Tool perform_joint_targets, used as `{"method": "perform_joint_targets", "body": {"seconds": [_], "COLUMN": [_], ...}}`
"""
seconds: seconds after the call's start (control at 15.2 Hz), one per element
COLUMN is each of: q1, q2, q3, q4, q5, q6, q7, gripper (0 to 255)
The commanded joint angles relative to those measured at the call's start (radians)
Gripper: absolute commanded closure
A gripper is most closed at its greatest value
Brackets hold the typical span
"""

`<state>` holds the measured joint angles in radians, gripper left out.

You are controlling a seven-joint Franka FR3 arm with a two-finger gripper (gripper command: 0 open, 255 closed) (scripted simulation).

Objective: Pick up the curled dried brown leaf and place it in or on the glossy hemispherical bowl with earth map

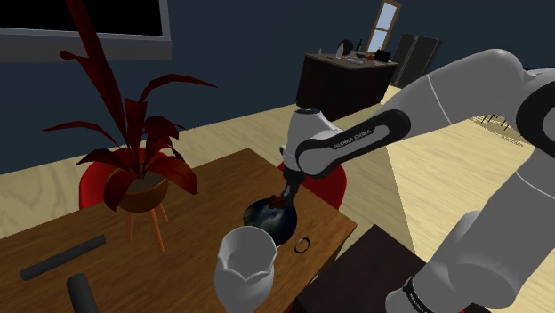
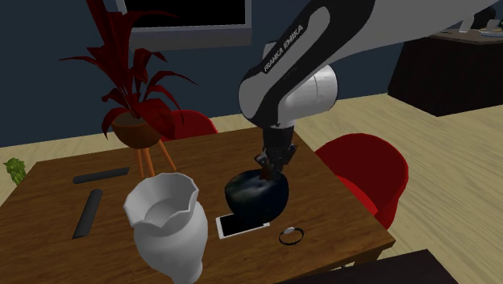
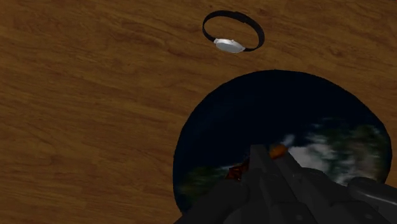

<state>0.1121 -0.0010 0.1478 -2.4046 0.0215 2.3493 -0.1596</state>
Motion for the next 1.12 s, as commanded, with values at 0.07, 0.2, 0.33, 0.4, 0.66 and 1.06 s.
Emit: {"method": "perform_joint_targets", "body": {"seconds": [0.07,0.2,0.33,0.4,0.66,1.06], "q1": [0.001,0.001,0.001,0.001,0.001,0.0], "q2": [0.02,0.02,0.02,0.02,0.02,-0.047], "q3": [0.001,0.001,0.001,0.001,0.001,0.0], "q4": [-0.01,-0.01,-0.01,-0.01,-0.01,0.029], "q5": [-0.003,-0.003,-0.003,-0.003,-0.003,0.008], "q6": [0.028,0.028,0.028,0.028,0.028,-0.078], "q7": [0.004,0.004,0.004,0.004,0.004,-0.005], "gripper": [255,255,255,255,0,0]}}
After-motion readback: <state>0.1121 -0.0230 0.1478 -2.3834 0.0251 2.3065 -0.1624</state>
